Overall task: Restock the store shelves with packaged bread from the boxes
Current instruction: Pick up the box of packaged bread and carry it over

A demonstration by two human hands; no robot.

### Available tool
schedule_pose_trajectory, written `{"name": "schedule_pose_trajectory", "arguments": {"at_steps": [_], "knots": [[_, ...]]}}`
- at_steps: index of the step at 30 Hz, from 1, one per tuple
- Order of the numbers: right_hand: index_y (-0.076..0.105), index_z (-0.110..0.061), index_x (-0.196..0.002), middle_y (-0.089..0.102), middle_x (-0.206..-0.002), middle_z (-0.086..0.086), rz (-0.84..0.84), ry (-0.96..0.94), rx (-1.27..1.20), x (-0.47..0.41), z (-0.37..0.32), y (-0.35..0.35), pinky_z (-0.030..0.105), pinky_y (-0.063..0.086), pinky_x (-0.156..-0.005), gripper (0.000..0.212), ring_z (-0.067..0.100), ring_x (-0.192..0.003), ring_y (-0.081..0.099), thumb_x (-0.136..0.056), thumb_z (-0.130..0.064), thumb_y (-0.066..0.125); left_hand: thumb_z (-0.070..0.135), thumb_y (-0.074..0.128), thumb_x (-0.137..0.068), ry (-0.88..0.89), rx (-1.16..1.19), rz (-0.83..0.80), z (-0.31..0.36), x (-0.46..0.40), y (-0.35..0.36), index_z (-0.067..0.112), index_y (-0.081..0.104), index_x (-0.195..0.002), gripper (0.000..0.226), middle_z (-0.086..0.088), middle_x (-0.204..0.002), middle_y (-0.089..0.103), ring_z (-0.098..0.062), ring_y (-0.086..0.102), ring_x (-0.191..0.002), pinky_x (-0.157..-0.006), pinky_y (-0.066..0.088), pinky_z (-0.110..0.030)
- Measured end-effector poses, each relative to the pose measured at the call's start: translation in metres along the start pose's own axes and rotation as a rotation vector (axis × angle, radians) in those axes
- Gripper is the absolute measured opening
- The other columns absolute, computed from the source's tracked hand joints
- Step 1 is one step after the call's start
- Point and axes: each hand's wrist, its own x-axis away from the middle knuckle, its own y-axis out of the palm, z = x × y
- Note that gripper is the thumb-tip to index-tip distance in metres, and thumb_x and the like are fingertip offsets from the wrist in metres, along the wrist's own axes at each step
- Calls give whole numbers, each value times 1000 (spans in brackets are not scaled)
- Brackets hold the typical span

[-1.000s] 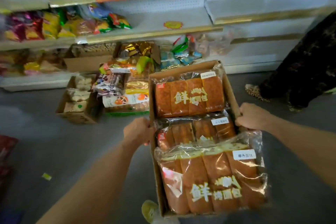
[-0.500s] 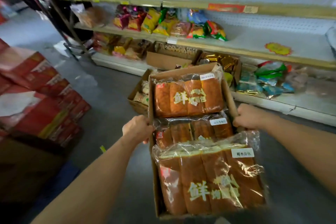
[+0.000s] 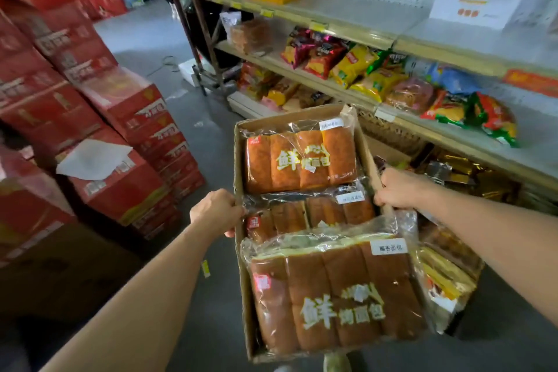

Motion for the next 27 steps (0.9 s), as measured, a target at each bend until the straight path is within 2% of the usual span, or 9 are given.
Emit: {"name": "schedule_pose_trajectory", "arguments": {"at_steps": [3, 9, 14, 16, 19, 24, 27], "knots": [[41, -14, -66, 46, -61, 2, 16, -41, 38, -54, -47, -22, 28, 28, -51, 33, 18, -52, 43, -80, -24, 70, 33, 56, -92, -55, 26, 30, -13, -49, -26, 19, 71, -76, 26, 8, -47, 65, -7, 66, -60, -56, 43, -25], [44, -10, -62, 44, -57, 4, -4, -97, -20, -168, -150, -51, 28, 26, -49, 34, 18, -50, 40, -79, -16, 72, 30, 56, -92, -110, 88, 22, -56, -164, -83, 18, 72, -81, 23, 5, -56, 70, -10, 69, -65, -74, 58, -31], [49, -8, -58, 47, -52, 5, -41, -94, -68, -257, -246, -70, 25, 28, -45, 31, 17, -47, 43, -79, -9, 72, 31, 55, -93, -116, 84, -11, -100, -273, -139, 18, 69, -79, 24, 5, -55, 69, -8, 67, -60, -60, 50, -25], [47, -9, -57, 45, -52, 4, -48, -98, -69, -289, -282, -81, 24, 28, -42, 33, 15, -47, 42, -80, -7, 71, 30, 55, -94, -119, 96, -26, -115, -316, -162, 18, 70, -79, 24, 6, -54, 69, -8, 68, -60, -63, 53, -26], [47, -10, -56, 46, -55, 4, -75, -117, -94, -335, -331, -97, 14, 28, -32, 35, 13, -50, 42, -83, -1, 68, 29, 55, -94, -123, 107, -32, -131, -375, -194, 18, 70, -77, 25, 6, -52, 68, -7, 67, -57, -67, 55, -28], [55, -14, -59, 55, -58, 2, -47, -106, -31, -431, -392, -124, 24, 35, -50, 27, 17, -54, 52, -80, -16, 73, 27, 55, -92, -142, 113, -13, -143, -469, -235, 17, 66, -73, 24, 5, -50, 67, -10, 67, -60, -77, 55, -34], [56, -12, -56, 56, -55, 2, -27, -128, 10, -490, -423, -142, 24, 34, -48, 26, 18, -52, 53, -74, -18, 74, 23, 54, -88, -159, 123, -18, -148, -529, -252, 14, 67, -73, 22, 3, -50, 68, -11, 68, -59, -81, 57, -36]]}}
